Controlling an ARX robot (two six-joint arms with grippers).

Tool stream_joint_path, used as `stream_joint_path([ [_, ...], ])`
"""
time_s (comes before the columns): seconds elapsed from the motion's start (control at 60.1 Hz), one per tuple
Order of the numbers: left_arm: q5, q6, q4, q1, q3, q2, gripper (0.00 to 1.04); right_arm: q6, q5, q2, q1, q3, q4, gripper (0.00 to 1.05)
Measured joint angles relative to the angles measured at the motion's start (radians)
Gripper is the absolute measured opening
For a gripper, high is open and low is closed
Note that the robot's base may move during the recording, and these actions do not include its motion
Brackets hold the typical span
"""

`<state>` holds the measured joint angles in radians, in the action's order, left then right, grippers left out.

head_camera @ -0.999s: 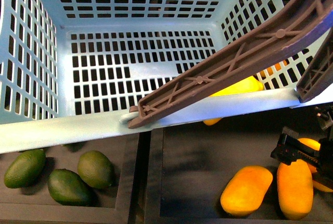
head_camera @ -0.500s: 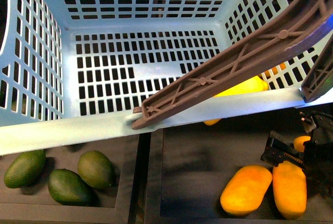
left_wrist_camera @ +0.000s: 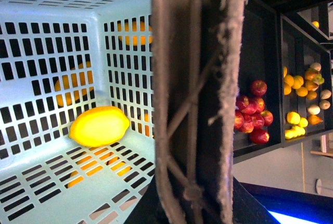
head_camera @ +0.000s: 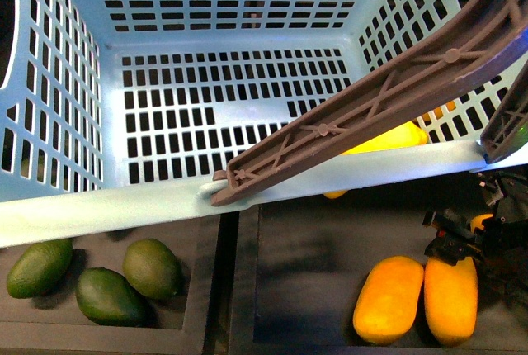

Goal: Pick lemon and mango into basket

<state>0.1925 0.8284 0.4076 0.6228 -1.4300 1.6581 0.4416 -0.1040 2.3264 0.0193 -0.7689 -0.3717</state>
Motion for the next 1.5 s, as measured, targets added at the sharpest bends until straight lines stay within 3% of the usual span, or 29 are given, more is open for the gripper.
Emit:
stream_joint_path([
  [0.233,-0.001,0.0,0.0,0.0,0.0,0.0,0.06,0.003,-0.013,-0.104,0.051,0.018,0.029,0.51],
  [0.433,-0.001,0.0,0.0,0.0,0.0,0.0,0.06,0.017,-0.027,-0.241,0.182,0.006,0.111,0.5],
  [0.699,0.0,0.0,0.0,0.0,0.0,0.0,0.06,0.097,-0.132,-0.544,0.332,-0.068,0.251,0.5],
  [0.849,-0.002,0.0,0.0,0.0,0.0,0.0,0.06,0.162,-0.172,-0.716,0.341,-0.119,0.303,0.5],
  [1.116,-0.001,0.0,0.0,0.0,0.0,0.0,0.06,0.311,-0.158,-0.9,0.213,-0.208,0.342,0.5],
  [1.499,-0.001,0.0,0.0,0.0,0.0,0.0,0.06,0.397,-0.003,-0.932,-0.142,-0.281,0.336,0.5],
])
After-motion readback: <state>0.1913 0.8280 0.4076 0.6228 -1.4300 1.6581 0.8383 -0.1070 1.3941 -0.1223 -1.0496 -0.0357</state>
